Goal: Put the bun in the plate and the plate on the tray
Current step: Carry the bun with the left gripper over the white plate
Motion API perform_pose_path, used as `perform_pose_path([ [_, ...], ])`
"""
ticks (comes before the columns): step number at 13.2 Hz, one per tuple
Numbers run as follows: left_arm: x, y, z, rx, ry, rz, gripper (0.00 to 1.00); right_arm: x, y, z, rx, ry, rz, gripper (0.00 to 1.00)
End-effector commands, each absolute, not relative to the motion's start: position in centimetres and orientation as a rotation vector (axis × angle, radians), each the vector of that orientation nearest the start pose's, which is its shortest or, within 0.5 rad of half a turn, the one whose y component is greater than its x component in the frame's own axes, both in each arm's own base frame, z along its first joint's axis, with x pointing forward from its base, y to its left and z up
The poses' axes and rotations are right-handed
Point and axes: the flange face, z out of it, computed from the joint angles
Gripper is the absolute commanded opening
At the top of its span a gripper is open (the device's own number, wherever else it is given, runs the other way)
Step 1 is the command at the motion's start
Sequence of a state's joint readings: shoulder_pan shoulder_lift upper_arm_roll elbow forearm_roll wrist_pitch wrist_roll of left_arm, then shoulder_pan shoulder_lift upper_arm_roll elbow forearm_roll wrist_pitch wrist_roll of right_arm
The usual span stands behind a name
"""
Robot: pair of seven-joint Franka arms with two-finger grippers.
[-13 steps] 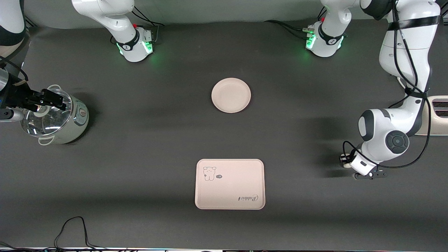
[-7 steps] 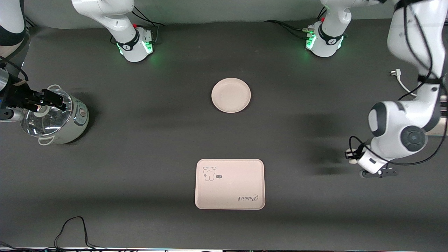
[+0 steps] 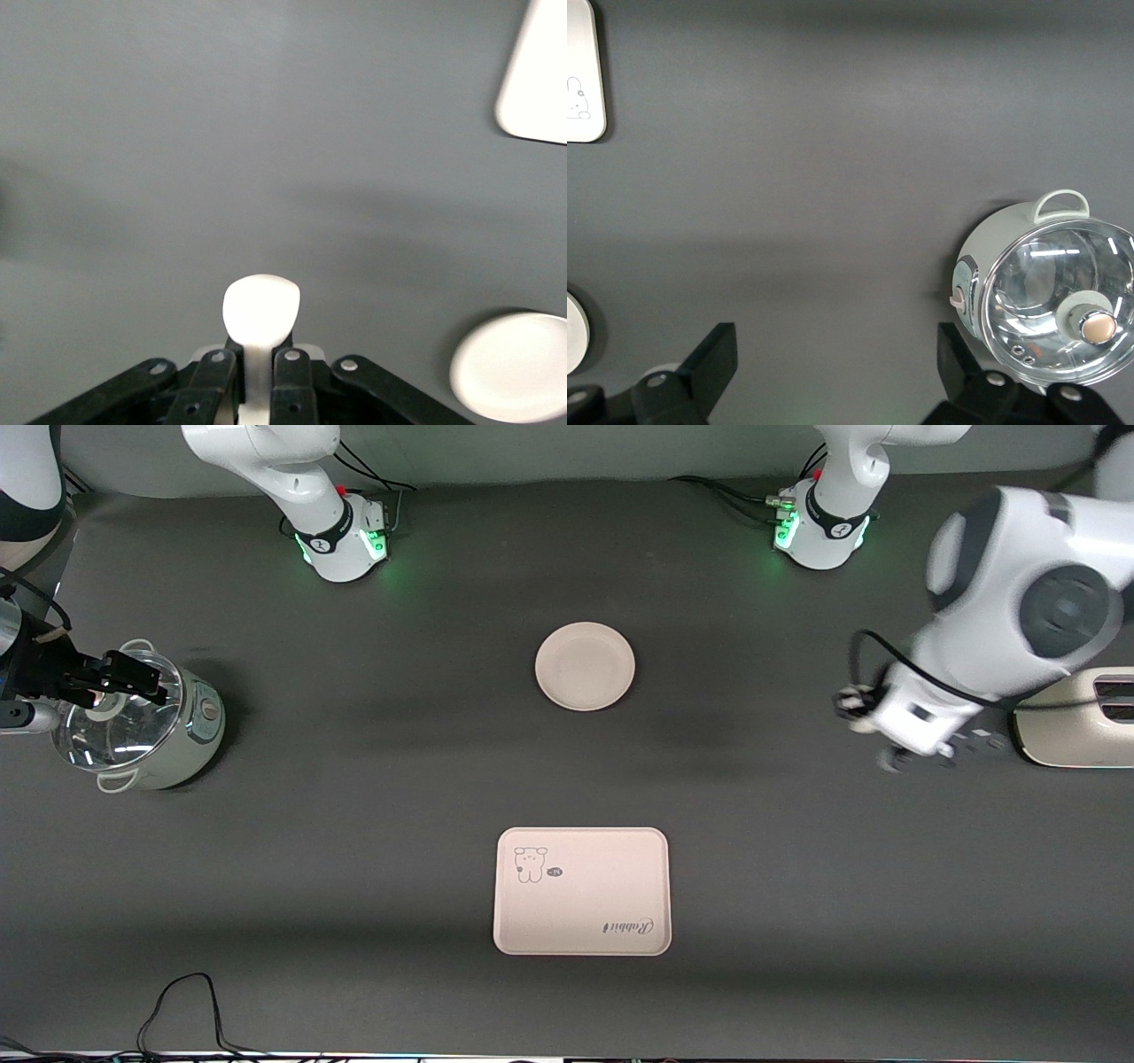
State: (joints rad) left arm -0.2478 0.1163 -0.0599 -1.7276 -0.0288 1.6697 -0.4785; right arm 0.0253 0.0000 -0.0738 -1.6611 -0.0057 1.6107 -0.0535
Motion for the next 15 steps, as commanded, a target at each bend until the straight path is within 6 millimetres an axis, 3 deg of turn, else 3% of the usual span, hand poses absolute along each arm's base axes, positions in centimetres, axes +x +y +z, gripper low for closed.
perform_pose_path([
  [1,52.7,-26.0,47.6,-3.090,-0.347,0.324,0.20,55.4,-2.9,58.8,-3.152,-0.011,0.061,1.00],
  [4,50.0,-35.3,43.8,-3.146,-0.375,0.336,0.21,55.4,-2.9,58.8,-3.152,-0.009,0.064,1.00],
  [6,46.9,-42.1,39.4,-3.146,-0.376,0.318,0.21,55.4,-2.9,58.8,-3.152,-0.009,0.064,1.00],
  [9,41.4,-49.7,31.4,-3.117,-0.339,0.336,0.21,55.4,-2.9,58.8,-3.152,-0.009,0.064,1.00],
  [11,38.3,-51.9,26.8,-3.106,-0.311,0.343,0.21,55.4,-2.9,58.8,-3.151,-0.006,0.064,1.00],
  [13,37.6,-52.2,23.2,-3.100,-0.300,0.347,0.21,55.4,-3.0,58.8,-3.152,-0.006,0.064,1.00],
  [15,36.8,-52.2,20.9,-3.082,-0.250,0.317,0.23,55.4,-2.9,58.8,-3.152,-0.009,0.064,1.00],
])
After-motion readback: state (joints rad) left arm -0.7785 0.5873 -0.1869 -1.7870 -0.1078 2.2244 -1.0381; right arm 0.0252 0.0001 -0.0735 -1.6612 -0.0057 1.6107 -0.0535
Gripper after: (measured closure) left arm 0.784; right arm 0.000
